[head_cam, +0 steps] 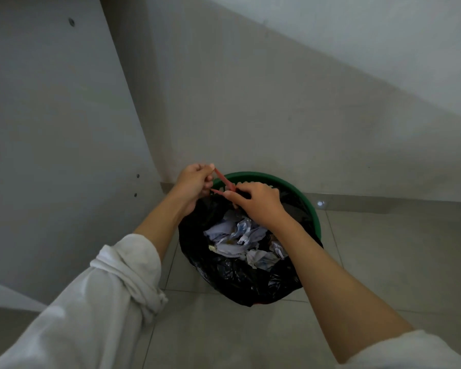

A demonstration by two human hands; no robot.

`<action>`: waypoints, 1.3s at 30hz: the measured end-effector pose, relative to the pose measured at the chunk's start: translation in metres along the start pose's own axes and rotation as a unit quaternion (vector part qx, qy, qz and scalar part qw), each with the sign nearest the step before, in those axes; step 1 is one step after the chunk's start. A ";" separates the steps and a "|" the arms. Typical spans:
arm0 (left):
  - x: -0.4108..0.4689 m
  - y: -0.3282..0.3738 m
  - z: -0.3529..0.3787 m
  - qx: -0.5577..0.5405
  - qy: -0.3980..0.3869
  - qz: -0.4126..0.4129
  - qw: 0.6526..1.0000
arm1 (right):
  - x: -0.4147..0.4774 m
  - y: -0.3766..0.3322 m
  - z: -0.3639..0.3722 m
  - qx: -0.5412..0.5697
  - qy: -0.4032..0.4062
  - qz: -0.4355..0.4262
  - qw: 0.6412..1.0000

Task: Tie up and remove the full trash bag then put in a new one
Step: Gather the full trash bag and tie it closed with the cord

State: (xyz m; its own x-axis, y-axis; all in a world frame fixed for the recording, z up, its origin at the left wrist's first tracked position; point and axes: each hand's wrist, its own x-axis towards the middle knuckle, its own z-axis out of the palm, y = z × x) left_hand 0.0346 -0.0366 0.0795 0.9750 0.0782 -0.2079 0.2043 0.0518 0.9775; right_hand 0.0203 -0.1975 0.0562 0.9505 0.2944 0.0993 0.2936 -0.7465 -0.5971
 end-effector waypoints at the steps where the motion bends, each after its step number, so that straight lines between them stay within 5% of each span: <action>1: 0.002 0.003 -0.005 0.032 0.007 0.021 0.999 | 0.000 0.000 -0.004 -0.032 0.003 -0.007 0.999; 5: 0.012 0.035 -0.038 0.155 0.070 0.113 0.979 | 0.001 0.014 -0.025 -0.128 0.026 -0.051 0.990; 8: 0.018 0.061 -0.064 0.141 0.118 0.153 0.971 | 0.004 0.029 -0.038 -0.123 0.049 -0.048 0.990; 16: 0.010 -0.002 -0.078 0.177 0.180 0.109 0.961 | -0.009 0.061 -0.033 -0.062 -0.048 -0.001 0.997; 22: -0.034 -0.074 -0.056 0.274 0.052 0.012 0.960 | -0.027 0.062 -0.022 -0.042 -0.092 0.084 0.991; 24: -0.038 -0.085 -0.052 0.321 0.070 0.043 0.944 | -0.029 0.057 -0.020 -0.044 -0.101 0.092 0.990; 27: -0.053 -0.085 -0.035 0.411 0.114 0.272 0.863 | -0.029 0.051 -0.016 -0.062 -0.088 0.086 0.990; 30: -0.077 -0.082 -0.015 0.504 -0.044 0.486 0.712 | -0.029 0.050 -0.010 -0.100 -0.063 0.064 0.991; 34: -0.079 -0.102 -0.027 0.622 -0.233 0.531 0.526 | -0.029 0.053 -0.010 -0.097 -0.065 0.065 0.991; 39: -0.061 -0.102 -0.031 0.617 -0.230 0.560 0.502 | -0.033 0.054 -0.008 -0.087 -0.051 0.053 0.993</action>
State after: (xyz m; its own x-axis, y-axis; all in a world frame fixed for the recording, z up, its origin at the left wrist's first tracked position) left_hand -0.0486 -0.0161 -0.0080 0.3965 -0.8838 0.2482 -0.8740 -0.4462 -0.1926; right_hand 0.0052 -0.2526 0.0269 0.9646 0.2601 -0.0434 0.2132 -0.8659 -0.4525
